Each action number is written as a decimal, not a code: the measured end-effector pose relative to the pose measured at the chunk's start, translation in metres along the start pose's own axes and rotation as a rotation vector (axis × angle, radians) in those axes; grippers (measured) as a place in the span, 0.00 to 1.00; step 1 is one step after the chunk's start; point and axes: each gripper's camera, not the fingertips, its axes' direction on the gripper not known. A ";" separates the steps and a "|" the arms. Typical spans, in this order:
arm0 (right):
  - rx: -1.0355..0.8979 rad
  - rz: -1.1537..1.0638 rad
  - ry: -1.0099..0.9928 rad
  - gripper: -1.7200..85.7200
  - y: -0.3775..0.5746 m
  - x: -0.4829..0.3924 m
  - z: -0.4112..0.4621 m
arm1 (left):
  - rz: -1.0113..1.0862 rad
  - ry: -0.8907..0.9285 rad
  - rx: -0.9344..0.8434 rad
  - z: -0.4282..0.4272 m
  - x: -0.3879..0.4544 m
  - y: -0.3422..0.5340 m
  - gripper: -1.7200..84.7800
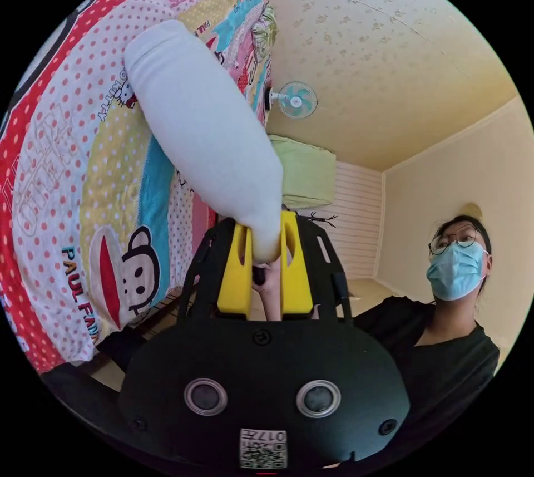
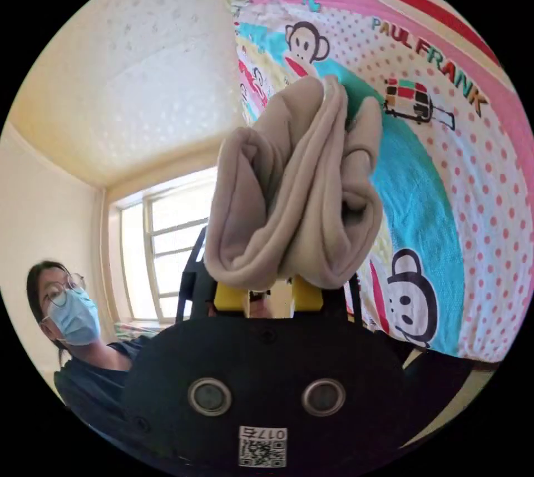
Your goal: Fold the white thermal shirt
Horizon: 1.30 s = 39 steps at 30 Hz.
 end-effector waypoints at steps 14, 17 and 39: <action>-0.391 -0.654 0.077 0.13 0.091 -0.171 0.353 | 0.406 -0.262 0.319 -0.361 0.213 0.052 0.11; -0.435 -0.643 0.000 0.14 0.095 -0.139 0.452 | 0.345 -0.414 0.423 -0.444 0.206 0.045 0.12; -0.992 -0.198 0.834 0.04 0.075 0.167 0.485 | -0.559 -0.866 -0.385 -0.522 -0.220 -0.013 0.01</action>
